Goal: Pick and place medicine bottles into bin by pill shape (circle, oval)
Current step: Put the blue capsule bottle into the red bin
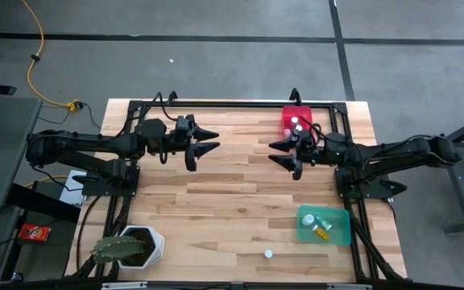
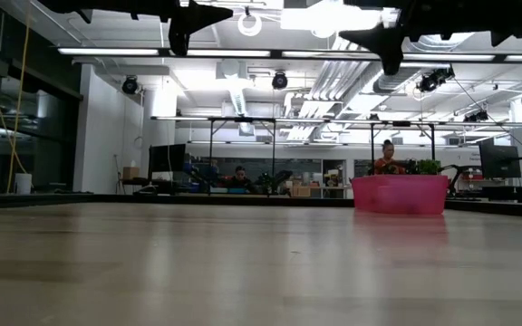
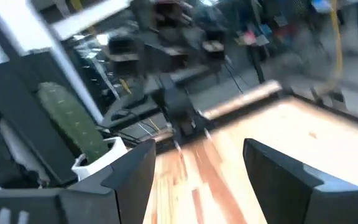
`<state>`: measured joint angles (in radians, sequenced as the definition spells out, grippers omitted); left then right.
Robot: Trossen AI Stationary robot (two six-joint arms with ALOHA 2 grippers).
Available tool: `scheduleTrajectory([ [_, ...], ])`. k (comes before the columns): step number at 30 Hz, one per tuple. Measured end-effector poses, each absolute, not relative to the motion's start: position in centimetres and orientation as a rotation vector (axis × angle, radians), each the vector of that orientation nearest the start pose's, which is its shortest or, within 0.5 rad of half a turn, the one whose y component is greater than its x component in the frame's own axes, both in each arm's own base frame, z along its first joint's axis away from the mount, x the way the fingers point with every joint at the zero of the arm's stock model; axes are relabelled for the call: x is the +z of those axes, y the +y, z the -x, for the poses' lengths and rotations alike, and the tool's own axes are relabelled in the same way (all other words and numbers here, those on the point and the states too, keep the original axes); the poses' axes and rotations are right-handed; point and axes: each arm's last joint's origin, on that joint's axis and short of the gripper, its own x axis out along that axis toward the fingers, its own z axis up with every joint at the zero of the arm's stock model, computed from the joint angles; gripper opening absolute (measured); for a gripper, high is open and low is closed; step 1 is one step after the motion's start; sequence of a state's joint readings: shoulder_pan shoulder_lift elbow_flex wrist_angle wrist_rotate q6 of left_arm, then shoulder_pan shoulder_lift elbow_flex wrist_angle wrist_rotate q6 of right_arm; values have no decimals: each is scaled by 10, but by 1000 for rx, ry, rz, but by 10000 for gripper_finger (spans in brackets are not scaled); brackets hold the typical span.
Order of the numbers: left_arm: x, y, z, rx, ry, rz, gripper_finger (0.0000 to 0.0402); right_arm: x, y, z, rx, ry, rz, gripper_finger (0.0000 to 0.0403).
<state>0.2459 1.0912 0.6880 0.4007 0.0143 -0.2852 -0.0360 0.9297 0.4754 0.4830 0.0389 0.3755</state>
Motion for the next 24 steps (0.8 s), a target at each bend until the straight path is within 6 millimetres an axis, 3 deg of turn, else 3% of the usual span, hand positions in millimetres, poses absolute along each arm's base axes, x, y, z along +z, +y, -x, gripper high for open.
scheduleTrajectory([
  [3,297,59,-237,230,-31,284,158,266,0,-211,-87,121,-441,236],
  [6,297,59,-237,230,-31,284,158,271,24,-223,-15,360,-410,236],
  [14,295,59,-237,233,-15,286,158,274,119,-243,276,812,-233,236],
  [19,294,59,-236,235,-4,249,158,270,171,-256,366,916,13,236],
  [24,294,59,-236,237,-3,234,158,260,206,-280,333,945,130,236],
])
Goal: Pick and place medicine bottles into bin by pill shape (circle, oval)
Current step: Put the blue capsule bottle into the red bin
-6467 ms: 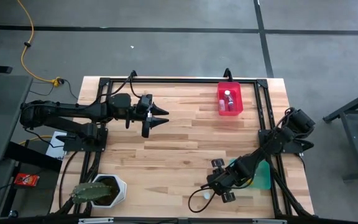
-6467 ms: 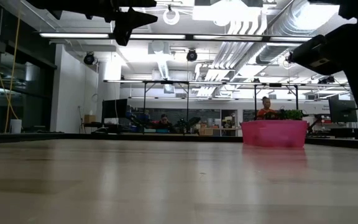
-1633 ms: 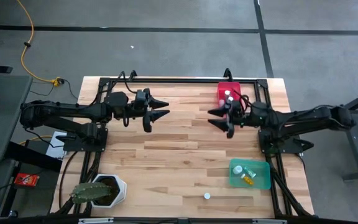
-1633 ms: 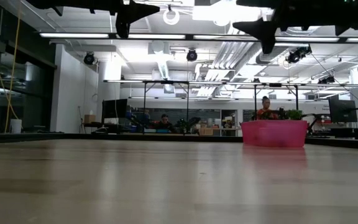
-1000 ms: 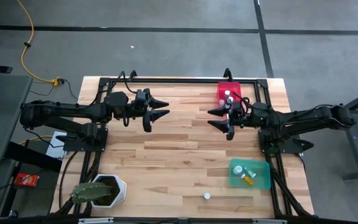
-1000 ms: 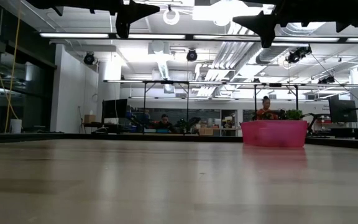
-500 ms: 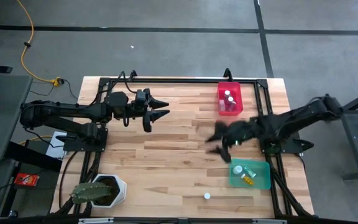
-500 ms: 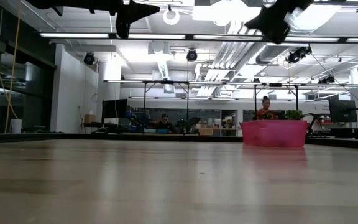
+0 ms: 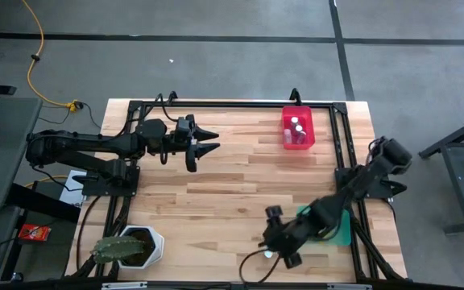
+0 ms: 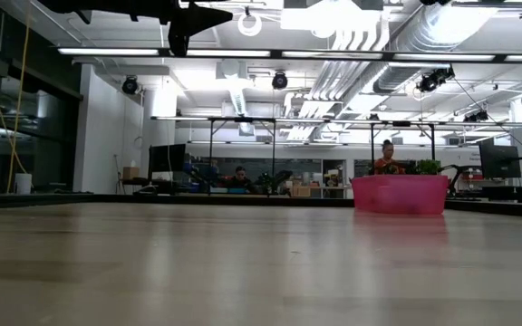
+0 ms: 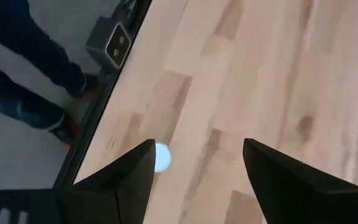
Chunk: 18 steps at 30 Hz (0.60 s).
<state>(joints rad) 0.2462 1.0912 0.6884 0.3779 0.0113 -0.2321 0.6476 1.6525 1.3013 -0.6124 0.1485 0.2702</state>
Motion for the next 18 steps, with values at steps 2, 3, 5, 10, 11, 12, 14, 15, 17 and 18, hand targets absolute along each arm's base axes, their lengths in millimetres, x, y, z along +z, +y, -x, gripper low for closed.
scheduleTrajectory([
  [2,294,59,-236,237,-3,234,158,250,217,-287,347,981,143,236],
  [3,294,59,-236,237,-3,234,158,245,222,-289,361,999,142,236],
  [5,294,59,-236,237,-2,234,158,235,231,-293,388,1037,138,236],
  [10,294,59,-236,236,-2,234,158,213,244,-295,406,1091,170,236],
  [11,294,59,-236,236,-2,234,158,209,245,-295,403,1102,175,236],
  [12,294,59,-236,236,-2,234,158,206,245,-296,400,1110,178,236],
  [14,294,59,-236,235,-2,234,158,200,246,-297,396,1122,184,236],
  [15,294,59,-237,235,-2,234,158,197,247,-298,391,1127,189,236],
  [17,294,59,-237,235,-2,234,158,192,247,-299,365,1131,201,236],
  [18,294,59,-237,235,-2,234,158,189,247,-300,354,1135,209,236],
])
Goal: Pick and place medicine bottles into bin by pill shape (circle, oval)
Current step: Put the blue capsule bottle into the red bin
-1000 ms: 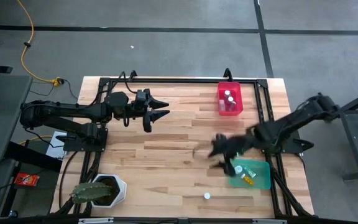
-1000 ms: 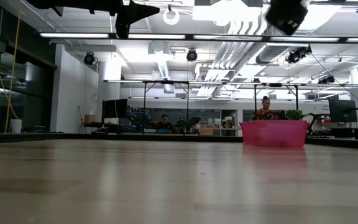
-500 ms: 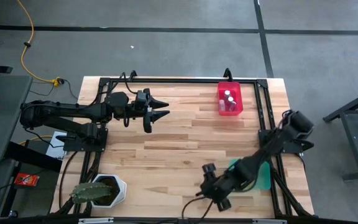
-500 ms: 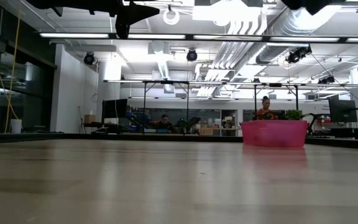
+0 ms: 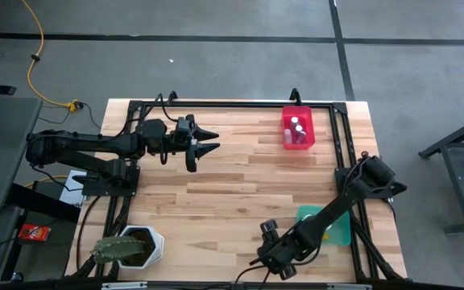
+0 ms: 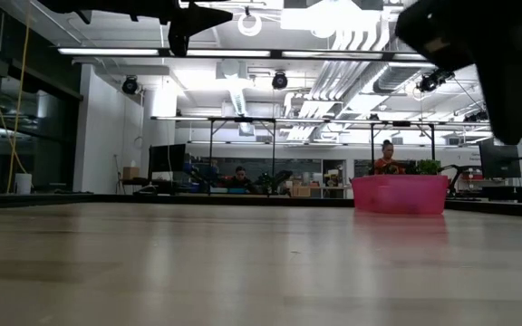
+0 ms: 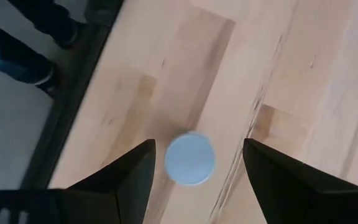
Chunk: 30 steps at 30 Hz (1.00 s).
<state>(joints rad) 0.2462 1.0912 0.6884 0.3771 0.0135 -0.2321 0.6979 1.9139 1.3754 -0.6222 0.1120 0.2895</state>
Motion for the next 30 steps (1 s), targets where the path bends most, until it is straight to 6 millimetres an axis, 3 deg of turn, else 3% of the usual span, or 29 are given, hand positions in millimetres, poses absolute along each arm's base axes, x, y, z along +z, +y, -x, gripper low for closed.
scheduleTrajectory([
  [10,294,59,-237,234,-1,234,158,181,248,-301,340,1158,215,230],
  [25,294,59,-237,234,-1,234,158,180,248,-301,330,1164,202,113],
  [30,294,59,-237,234,-1,234,158,184,234,-287,305,1251,250,97],
])
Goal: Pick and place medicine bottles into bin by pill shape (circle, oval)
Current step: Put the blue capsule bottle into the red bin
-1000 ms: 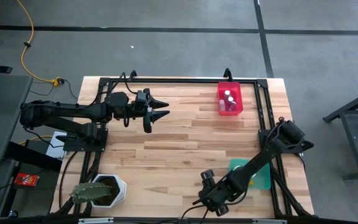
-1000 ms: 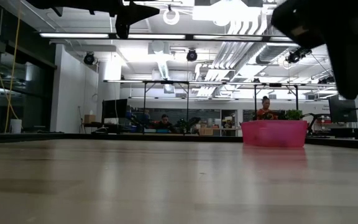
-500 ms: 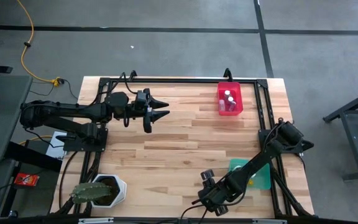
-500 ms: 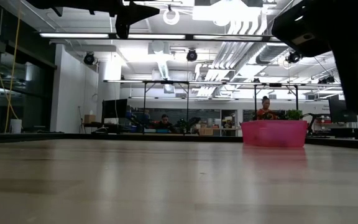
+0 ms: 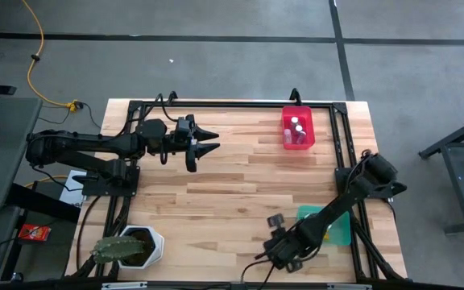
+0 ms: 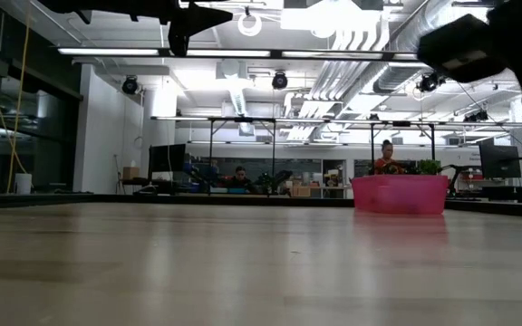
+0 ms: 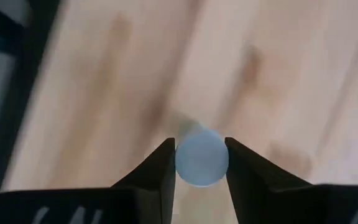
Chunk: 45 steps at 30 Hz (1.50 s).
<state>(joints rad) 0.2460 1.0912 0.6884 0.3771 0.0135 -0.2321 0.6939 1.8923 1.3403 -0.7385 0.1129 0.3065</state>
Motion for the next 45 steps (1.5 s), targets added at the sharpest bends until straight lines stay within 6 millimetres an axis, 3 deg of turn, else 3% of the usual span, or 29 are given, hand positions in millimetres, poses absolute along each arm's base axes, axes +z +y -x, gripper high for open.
scheduleTrajectory([
  [6,294,59,-237,234,-2,234,158,196,181,-248,191,1244,157,95],
  [11,294,59,-237,234,-2,234,158,213,129,-223,-6,936,-73,94],
  [19,294,59,-237,234,-2,233,158,239,55,-221,-183,247,-324,93],
  [24,294,59,-237,234,10,210,158,263,20,-228,-143,62,-278,93],
  [32,294,52,-238,199,13,209,158,292,-3,-235,-29,-9,-208,93],
  [45,294,47,-239,187,14,209,158,294,-4,-235,-26,-11,-200,93],
])
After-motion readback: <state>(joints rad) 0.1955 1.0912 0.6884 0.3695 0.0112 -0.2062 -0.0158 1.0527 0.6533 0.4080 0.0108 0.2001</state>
